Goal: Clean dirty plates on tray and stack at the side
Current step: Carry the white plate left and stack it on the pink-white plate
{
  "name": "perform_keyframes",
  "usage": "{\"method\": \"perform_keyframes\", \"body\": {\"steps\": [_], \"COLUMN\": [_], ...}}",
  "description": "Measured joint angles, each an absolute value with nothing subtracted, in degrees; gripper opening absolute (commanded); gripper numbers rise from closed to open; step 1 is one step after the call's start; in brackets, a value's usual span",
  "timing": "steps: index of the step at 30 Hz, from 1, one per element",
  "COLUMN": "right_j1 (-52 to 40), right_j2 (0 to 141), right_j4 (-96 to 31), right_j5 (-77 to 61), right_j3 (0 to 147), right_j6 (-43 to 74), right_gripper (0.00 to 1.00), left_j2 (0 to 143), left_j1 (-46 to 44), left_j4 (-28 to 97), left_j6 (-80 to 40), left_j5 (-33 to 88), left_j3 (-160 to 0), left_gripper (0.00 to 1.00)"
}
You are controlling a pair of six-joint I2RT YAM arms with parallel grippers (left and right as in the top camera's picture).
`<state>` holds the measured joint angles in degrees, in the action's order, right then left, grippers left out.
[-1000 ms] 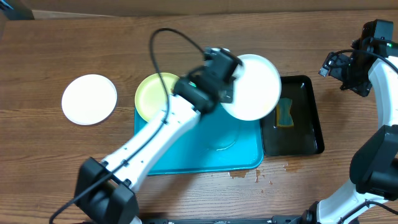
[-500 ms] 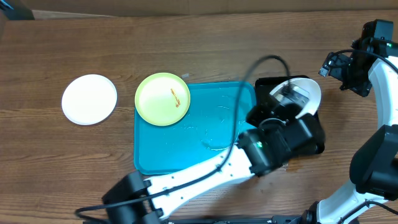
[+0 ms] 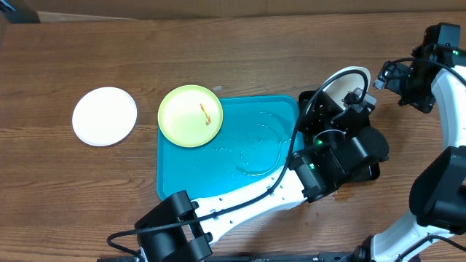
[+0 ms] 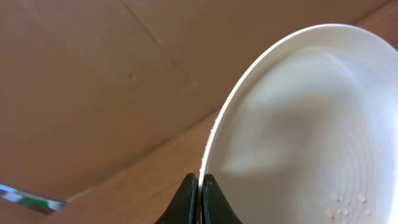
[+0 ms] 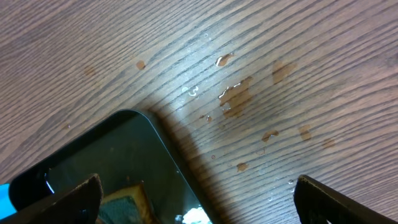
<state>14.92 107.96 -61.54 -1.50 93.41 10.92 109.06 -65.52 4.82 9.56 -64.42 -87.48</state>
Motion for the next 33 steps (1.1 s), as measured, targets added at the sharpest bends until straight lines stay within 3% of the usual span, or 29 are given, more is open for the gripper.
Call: {"method": "perform_keyframes", "body": {"steps": [13, 21, 26, 33], "right_j1": [14.92, 14.92, 14.9, 14.9], "right_j2": [107.96, 107.96, 107.96, 107.96], "right_j4": [-61.52, -61.52, -61.54, -61.52], "right_j5": [-1.5, -1.5, -1.5, -1.48], "right_j3": [93.41, 93.41, 93.41, 93.41], "right_j6": [10.94, 10.94, 10.9, 10.92], "right_gripper": [1.0, 1.0, 1.0, 1.0], "left_j2": [109.06, 109.06, 108.99, 107.33], "left_j1": [-64.55, -58.83, -52.38, -34.35], "left_j4": [5.67, 19.14, 31.42, 35.2], "left_j6": [12.62, 2.74, -9.74, -17.28], "left_j5": [-65.01, -60.29, -42.63, -0.12], "left_j3": [-87.48, -87.53, -87.64, -87.66], "left_gripper": [0.04, 0.04, 0.04, 0.04]}}
